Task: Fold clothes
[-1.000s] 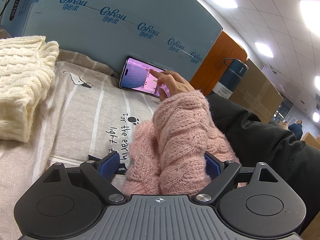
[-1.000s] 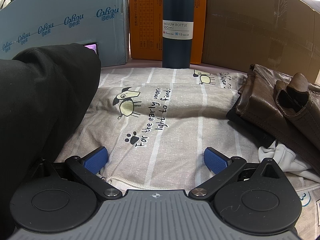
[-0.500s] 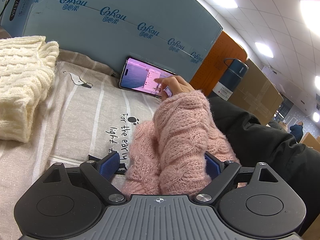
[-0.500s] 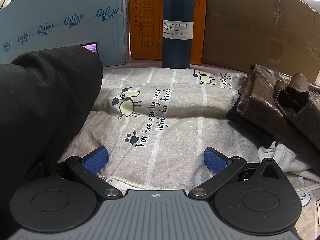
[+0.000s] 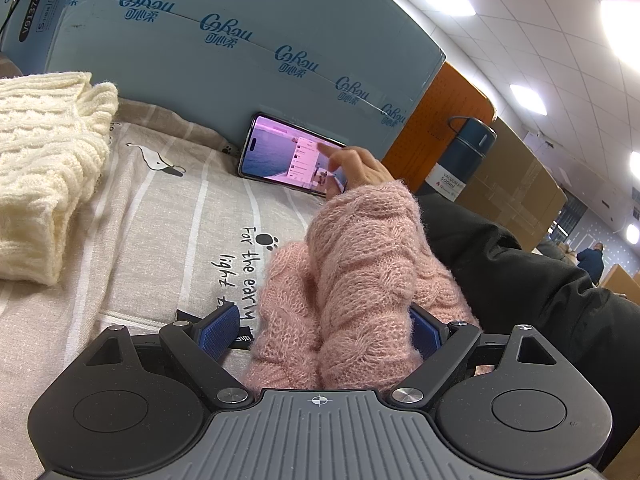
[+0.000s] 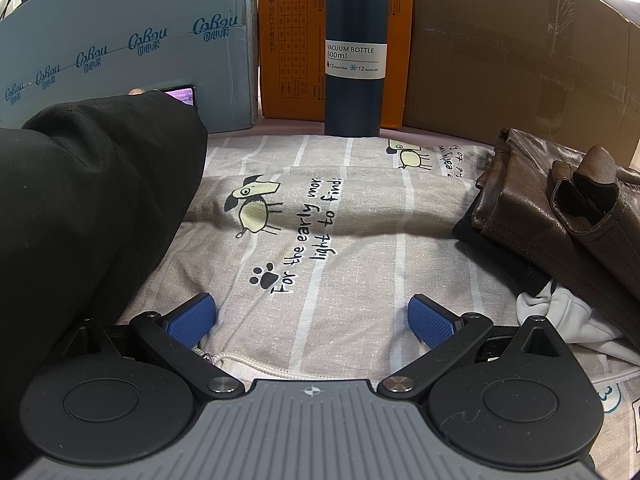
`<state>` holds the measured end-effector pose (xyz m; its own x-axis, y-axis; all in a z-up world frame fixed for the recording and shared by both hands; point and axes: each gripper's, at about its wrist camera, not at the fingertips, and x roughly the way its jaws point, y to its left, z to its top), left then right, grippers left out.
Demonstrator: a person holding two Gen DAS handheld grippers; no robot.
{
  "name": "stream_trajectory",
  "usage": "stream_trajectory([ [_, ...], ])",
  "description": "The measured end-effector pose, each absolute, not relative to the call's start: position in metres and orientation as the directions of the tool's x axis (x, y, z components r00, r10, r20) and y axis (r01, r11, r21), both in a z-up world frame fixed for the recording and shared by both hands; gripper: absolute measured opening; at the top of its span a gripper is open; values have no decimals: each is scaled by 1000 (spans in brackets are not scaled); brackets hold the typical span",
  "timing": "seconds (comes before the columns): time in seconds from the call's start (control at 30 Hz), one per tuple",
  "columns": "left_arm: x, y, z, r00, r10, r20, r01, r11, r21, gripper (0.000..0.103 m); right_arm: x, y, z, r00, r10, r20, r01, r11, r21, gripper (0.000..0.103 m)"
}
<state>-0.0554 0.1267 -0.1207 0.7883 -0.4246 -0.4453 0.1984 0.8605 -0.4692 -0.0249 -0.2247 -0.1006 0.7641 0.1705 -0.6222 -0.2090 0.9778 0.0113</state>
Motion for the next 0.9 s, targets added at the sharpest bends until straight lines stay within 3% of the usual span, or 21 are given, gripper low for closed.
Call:
stream_trajectory([
  [0.73,-58,125,-120,794,-415,-444,196,867,-459,90,-25,-225,-102,765,170,-622,-208,978,11,103],
  [0.9,-68,122,-114,822,-401,-404,219,878,-425,88,-25,-225,-102,765,170,-621,-208,978,11,103],
])
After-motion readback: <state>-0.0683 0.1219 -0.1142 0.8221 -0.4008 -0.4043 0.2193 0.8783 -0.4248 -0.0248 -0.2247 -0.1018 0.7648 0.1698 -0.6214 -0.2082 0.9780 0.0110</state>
